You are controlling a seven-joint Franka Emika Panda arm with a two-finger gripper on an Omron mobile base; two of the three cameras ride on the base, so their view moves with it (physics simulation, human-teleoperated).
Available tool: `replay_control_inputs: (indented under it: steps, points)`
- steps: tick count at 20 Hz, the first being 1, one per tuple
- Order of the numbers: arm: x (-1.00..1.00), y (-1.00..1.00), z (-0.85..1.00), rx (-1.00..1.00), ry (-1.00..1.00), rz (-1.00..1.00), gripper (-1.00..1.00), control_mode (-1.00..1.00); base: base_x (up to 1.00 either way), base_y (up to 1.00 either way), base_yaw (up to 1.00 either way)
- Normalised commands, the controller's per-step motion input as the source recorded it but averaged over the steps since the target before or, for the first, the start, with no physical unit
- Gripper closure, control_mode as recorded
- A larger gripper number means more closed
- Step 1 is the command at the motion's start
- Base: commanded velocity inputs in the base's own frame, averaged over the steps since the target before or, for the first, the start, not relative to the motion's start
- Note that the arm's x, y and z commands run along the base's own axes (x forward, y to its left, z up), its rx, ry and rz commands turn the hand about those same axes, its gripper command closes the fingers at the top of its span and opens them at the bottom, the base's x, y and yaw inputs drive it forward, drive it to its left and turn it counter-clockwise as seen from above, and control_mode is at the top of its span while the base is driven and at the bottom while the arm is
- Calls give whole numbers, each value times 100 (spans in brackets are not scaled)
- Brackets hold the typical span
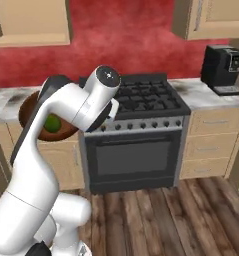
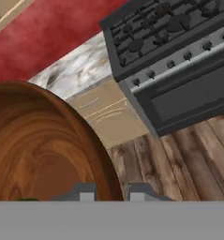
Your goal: Move the mug from next to the sink to the open cabinet. Then, move the bowl with the lime to the fridge to clear the area for faucet cleaning.
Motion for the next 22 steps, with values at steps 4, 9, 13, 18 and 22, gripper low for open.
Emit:
replay_control_inputs:
  steps: [4,9,13,18,22]
  points:
    - [0,0,0,0,0,0,100,100,0,-2,-100]
    - [0,0,0,0,0,0,100,100,0,-1,-100]
    - [0,0,0,0,0,0,100,100,3,-22,-99]
    - [0,0,0,0,0,0,100,100,56,-55,-77]
    - [0,0,0,0,0,0,100,100,100,20,-39]
